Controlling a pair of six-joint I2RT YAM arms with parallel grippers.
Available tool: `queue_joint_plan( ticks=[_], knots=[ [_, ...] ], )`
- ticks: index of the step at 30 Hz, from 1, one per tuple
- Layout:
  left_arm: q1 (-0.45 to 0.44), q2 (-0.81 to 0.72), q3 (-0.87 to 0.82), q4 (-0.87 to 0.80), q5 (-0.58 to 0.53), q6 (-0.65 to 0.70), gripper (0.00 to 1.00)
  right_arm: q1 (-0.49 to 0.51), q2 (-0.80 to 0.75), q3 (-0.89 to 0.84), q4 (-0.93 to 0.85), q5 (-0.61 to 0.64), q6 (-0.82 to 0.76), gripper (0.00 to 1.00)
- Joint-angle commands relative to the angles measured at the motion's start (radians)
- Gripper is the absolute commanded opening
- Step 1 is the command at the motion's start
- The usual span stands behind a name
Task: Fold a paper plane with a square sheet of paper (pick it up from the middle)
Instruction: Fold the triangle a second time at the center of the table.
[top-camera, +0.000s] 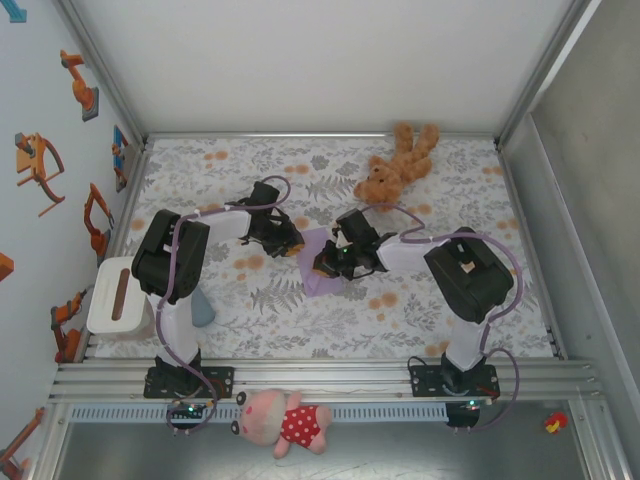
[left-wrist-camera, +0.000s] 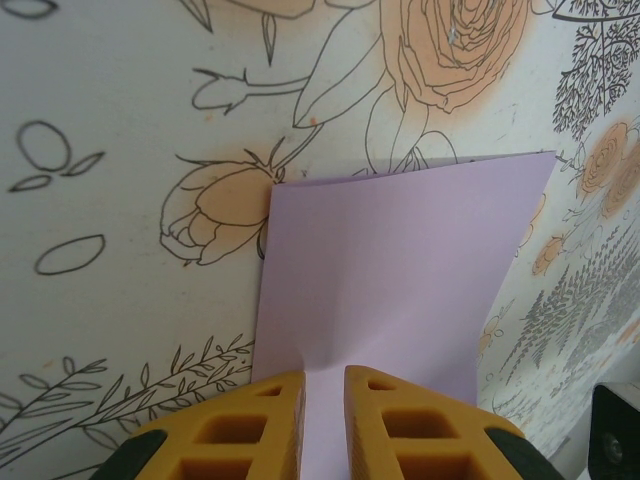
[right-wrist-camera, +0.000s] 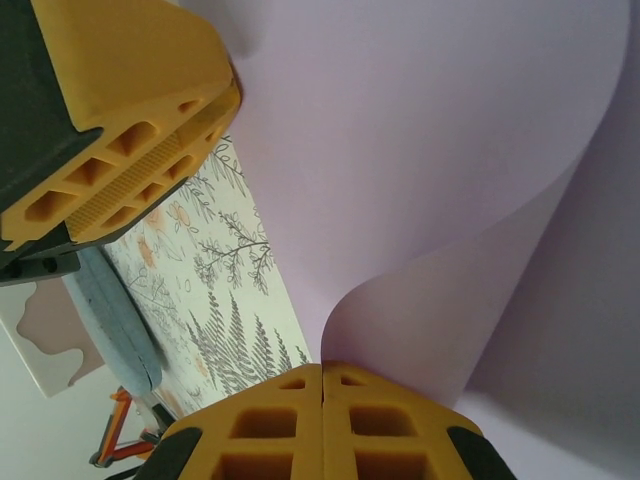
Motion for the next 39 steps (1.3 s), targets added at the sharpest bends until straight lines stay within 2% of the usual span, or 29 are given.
queue_joint_plan(
  ticks=[1, 12, 39],
  knots=[
    [0.003, 0.011, -0.017, -0.040, -0.011, 0.018, 0.18, 0.012, 0.024, 0.032, 0.026, 0.020, 0.020, 0.00],
    [0.002, 0.011, -0.021, -0.037, -0.013, 0.014, 0.18, 0.014, 0.036, 0.013, 0.051, 0.082, 0.045, 0.00],
    [0.001, 0.008, -0.030, -0.038, -0.017, 0.012, 0.18, 0.014, 0.071, 0.020, 0.070, 0.093, 0.056, 0.00]
  ],
)
